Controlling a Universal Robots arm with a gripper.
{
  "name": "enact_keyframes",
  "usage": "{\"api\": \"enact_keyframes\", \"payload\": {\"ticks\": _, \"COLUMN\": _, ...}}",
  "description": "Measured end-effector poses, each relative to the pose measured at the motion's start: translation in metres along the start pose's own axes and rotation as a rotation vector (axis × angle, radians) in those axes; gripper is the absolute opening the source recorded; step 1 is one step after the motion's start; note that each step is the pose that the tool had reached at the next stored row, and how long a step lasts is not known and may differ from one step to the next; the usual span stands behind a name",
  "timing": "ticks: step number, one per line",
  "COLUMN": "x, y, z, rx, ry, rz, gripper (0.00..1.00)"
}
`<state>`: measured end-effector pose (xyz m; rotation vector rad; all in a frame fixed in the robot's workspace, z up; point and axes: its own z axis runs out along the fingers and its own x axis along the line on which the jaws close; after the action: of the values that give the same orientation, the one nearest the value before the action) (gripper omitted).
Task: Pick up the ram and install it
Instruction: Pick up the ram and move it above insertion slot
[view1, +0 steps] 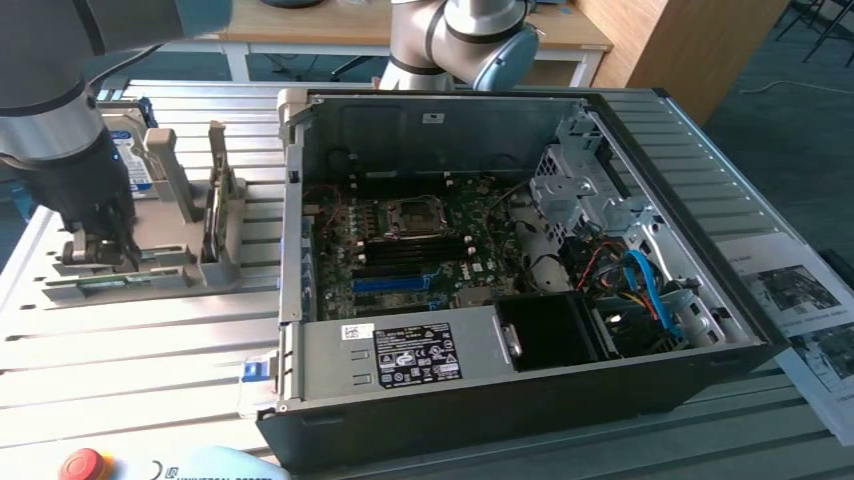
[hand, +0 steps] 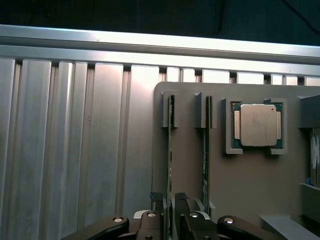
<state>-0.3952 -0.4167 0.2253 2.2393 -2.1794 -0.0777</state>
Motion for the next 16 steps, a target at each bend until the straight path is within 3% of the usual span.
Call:
{"api": "enact_keyframes", "payload": {"ticks": 8, "x": 0.0004, "y": -0.0004, "z": 0.0095, "rx": 0.0000, "ry": 0.0000, "rz": 0.000, "gripper": 0.24}}
{"api": "enact_keyframes", "payload": {"ticks": 16, "x": -0.0018, "y": -0.0006, "z": 0.0103, "rx": 0.0002, "ry": -0.0001, "rz": 0.000, "gripper": 0.24}}
